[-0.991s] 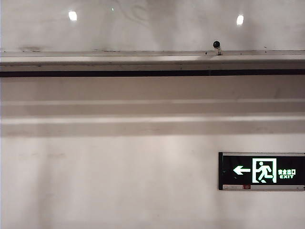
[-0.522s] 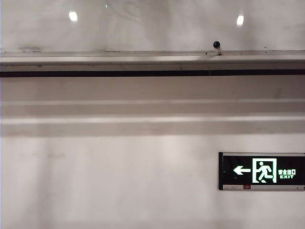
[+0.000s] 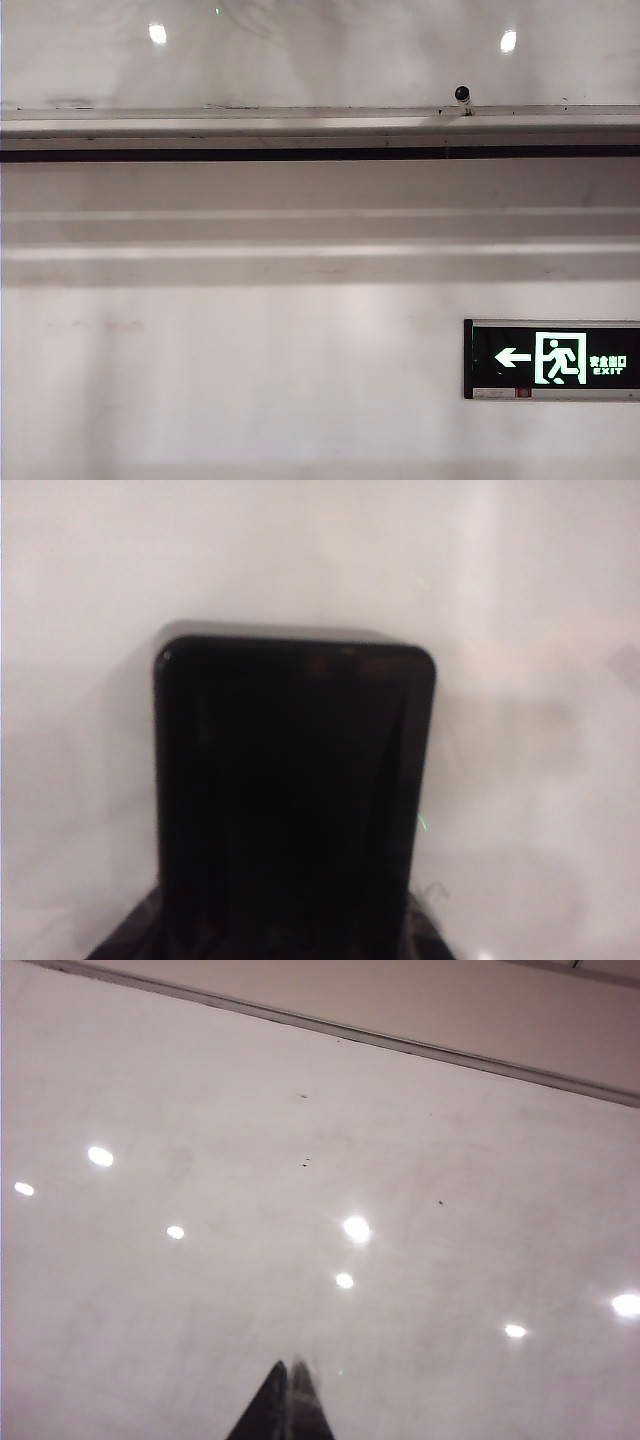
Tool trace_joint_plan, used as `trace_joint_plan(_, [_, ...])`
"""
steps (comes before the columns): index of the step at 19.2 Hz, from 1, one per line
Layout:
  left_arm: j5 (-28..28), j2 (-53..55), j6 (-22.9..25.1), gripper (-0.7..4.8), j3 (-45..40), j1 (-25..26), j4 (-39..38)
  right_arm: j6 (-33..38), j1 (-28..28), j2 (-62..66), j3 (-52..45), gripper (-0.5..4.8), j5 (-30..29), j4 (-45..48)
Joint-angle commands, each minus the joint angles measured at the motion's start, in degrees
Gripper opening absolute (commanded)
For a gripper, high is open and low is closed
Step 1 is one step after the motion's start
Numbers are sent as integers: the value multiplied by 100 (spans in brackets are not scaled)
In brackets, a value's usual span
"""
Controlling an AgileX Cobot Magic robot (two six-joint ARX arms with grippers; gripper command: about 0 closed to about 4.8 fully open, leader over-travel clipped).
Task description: Wipe the whiteboard clean using the black magnetic whiteboard eraser attached to the whiteboard.
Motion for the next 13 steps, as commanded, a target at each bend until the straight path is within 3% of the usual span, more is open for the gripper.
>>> trace_joint_plan(1, [378,367,811,79,-153,-315,-715,57,11,-28,15,-1,-155,94])
trace_joint_plan(4, [455,426,1187,79,-153,-498,-750,76,13,-31,17,-1,-297,96])
trace_joint_plan(8, [-1624,557,1176,79,-153,-479,-179,186,13,-68,17,-1,-297,90])
trace_joint_plan(9, [-1930,555,1176,79,-151,-409,13,184,13,-68,15,-1,-297,90])
trace_joint_plan(13, [-2083,463,1176,78,-151,-352,1364,184,13,-61,15,-1,-315,68])
